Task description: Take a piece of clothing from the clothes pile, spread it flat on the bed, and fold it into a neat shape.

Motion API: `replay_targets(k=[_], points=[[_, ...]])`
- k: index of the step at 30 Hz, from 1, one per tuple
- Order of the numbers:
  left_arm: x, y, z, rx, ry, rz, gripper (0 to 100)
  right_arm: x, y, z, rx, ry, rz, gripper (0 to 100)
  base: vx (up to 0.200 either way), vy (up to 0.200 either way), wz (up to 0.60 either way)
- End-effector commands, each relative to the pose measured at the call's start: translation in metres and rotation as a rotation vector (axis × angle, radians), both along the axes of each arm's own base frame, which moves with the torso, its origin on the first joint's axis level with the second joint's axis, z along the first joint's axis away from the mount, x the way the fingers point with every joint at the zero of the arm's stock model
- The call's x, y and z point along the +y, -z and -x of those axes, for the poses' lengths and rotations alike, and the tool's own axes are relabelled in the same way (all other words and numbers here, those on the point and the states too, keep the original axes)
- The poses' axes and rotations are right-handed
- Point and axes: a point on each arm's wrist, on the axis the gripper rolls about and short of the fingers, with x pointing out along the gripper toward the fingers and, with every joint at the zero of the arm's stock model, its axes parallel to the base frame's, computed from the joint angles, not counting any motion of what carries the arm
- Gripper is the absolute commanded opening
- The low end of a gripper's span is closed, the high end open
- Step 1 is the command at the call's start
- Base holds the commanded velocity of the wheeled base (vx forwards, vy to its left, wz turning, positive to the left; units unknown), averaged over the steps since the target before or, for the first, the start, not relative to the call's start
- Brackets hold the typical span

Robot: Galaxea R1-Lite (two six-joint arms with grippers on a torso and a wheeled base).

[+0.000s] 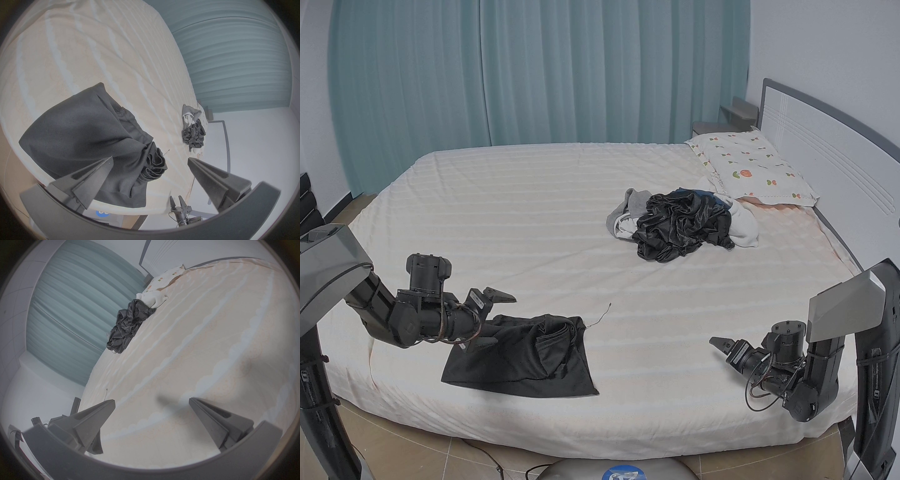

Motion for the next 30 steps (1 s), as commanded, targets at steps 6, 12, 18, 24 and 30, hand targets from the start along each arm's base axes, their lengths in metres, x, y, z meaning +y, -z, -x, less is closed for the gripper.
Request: replay_targets(k=[6,12,18,24,30], points=[[0.032,0.001,0.001,-0.04,-0.06,0.019,100,0.001,-0.008,-0.004,-0.065,-0.005,0.071,100,0.0,0.2,0.0],[0.059,-0.01,0.002,-0.079,-0.128,0.007,100,0.006,-0.006,-0.004,-0.071,-0.029,0.099,100,0.0,0.2,0.0],[0.061,-0.007,0.002,-0.071,-0.114,0.021,100,0.009,-0.014,-0.004,-0.097,-0.036,0.094,100,0.0,0.2,0.0],[0.059,-0.006,0.002,-0.069,-0.11,0.026,100,0.014,-0.024,-0.005,-0.149,-0.044,0.141,100,0.0,0.2,0.0],[0.053,0.002,-0.001,-0.045,-0.096,0.03,100,0.037,-0.03,-0.01,-0.219,-0.142,0.218,100,0.0,0.2,0.0]])
